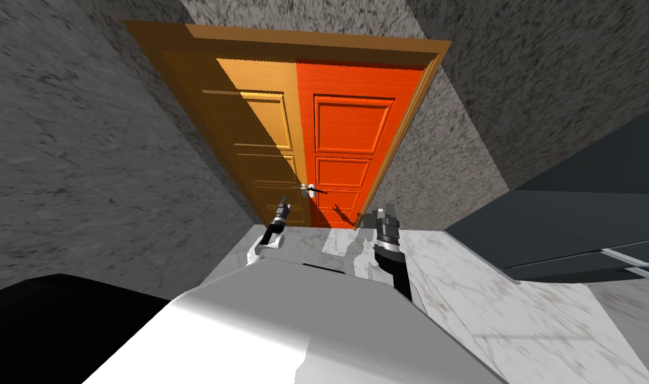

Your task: Pull the door open

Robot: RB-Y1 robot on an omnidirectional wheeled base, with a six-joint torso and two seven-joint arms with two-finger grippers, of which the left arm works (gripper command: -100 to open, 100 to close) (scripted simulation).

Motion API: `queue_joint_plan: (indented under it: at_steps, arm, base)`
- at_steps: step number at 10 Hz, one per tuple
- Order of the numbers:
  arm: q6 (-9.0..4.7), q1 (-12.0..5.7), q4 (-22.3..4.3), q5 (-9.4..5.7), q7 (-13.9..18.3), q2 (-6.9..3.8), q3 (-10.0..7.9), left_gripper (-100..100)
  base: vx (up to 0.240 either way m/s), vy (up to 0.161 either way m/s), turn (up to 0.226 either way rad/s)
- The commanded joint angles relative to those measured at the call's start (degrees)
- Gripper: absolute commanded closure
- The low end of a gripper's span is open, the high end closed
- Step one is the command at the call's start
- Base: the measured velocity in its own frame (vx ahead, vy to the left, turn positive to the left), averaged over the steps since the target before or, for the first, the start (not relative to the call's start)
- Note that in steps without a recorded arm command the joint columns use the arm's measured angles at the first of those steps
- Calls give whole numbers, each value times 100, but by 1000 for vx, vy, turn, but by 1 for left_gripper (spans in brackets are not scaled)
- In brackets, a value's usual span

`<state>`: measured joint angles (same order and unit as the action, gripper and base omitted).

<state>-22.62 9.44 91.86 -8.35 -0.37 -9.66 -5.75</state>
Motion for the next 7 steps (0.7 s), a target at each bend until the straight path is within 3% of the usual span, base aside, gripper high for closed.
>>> queue_joint_plan:
  at_steps: [1, 4, 7]
  arm:
    - [73, -71, -160, -26, 6, -11, -23, -100]
    - [165, -199, -482, -80, 35, -57, -68, -100]
    - [303, -389, -964, -160, 78, -125, -135, -100]
  base:
    - [94, 37, -50]
    - [102, 47, -46]
    - [123, 71, -64]
